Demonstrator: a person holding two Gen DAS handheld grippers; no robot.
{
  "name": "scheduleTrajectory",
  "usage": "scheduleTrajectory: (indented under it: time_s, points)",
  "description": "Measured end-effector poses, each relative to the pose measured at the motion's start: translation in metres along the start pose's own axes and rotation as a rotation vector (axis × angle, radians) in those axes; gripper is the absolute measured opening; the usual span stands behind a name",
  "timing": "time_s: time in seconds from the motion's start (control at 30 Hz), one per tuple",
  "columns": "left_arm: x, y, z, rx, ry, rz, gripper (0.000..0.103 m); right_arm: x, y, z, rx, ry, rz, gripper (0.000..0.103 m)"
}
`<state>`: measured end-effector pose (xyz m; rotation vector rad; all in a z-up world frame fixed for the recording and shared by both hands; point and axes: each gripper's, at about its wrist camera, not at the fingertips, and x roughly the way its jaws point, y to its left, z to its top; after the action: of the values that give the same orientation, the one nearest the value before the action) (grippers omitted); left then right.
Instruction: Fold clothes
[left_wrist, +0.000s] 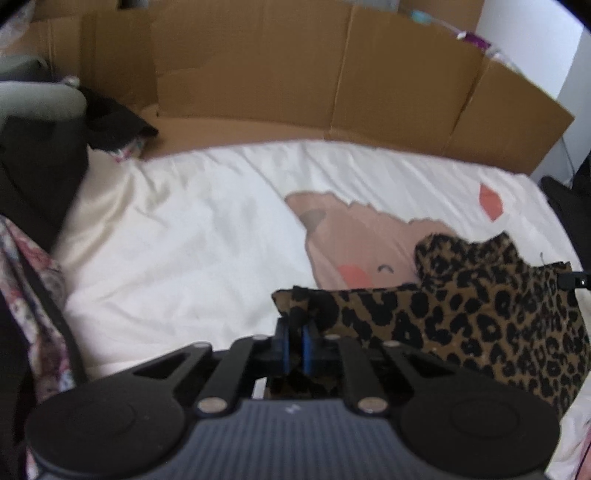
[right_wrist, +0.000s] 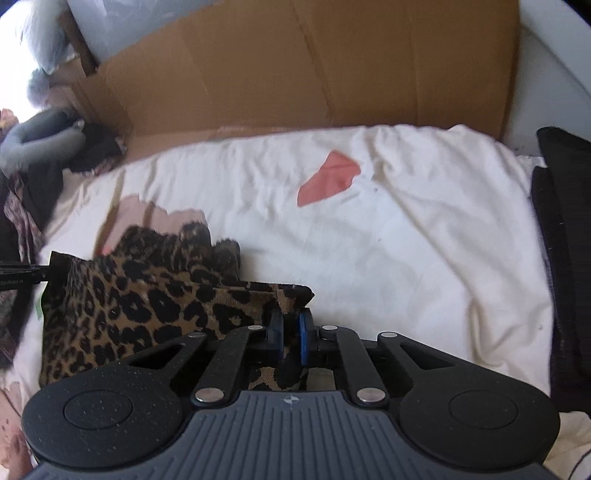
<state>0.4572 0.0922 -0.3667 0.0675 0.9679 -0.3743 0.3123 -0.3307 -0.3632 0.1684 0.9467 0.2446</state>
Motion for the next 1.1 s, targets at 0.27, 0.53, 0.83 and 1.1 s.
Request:
scheduleTrajectory:
  time_s: [0.27,0.53,0.83,1.1]
  points:
    - [-0.048,-0.003,0.015,-0.021,-0.076,0.000,0.007,-0.045,0.006,0.008,0.044,-0.091,0.022,0.005]
    - [-0.073,-0.011,0.031,-0.007,-0.127,0.016,0.007,-0.068,0.008,0.017,0.055,-0.141,0.025,0.005]
    - [-0.051,-0.013,0.045,-0.021,-0.070,0.054,0.007,-0.048,0.007,0.036,0.029,-0.109,0.006,0.005]
    - [-0.004,-0.001,0.036,-0.026,0.031,0.057,0.007,-0.008,0.006,0.039,-0.009,-0.010,-0.036,0.005]
